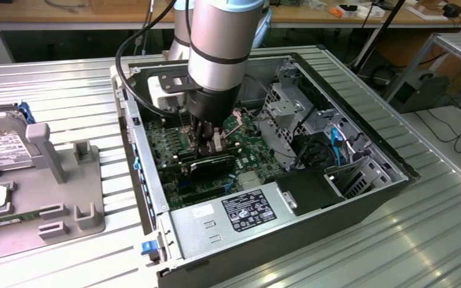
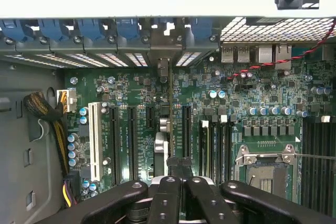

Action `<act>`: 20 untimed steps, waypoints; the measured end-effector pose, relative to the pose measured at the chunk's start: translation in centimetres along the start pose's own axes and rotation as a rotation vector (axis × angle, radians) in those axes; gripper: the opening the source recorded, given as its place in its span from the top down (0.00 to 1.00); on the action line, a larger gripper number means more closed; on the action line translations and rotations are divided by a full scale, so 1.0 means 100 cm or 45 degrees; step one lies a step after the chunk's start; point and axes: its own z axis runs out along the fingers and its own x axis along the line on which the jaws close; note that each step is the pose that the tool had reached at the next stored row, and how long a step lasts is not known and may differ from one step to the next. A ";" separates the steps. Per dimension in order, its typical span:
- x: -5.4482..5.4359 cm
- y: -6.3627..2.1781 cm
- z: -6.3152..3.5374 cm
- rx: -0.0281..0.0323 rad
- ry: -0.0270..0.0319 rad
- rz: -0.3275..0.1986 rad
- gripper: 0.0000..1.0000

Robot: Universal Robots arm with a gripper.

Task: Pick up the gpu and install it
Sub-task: 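Press down on the gpu until it lock into place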

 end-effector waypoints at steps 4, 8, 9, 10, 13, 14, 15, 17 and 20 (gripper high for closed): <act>0.000 0.0000 0.0000 0.0000 0.0000 0.000 0.90; 0.000 0.0034 0.0001 0.0001 -0.0001 0.000 0.90; 0.000 0.0063 0.0000 0.0001 -0.0001 0.000 0.90; 0.000 0.0091 -0.0007 0.0000 0.0001 0.000 0.90; 0.000 0.0245 -0.0066 -0.0007 0.0001 0.000 0.90; 0.000 0.0271 -0.0083 -0.0007 -0.0001 0.000 0.90; 0.000 0.0293 -0.0093 -0.0008 -0.0002 0.000 0.90; 0.000 0.0352 -0.0107 -0.0010 0.0000 0.000 0.90; 0.000 0.0418 -0.0132 -0.0010 0.0002 0.000 0.90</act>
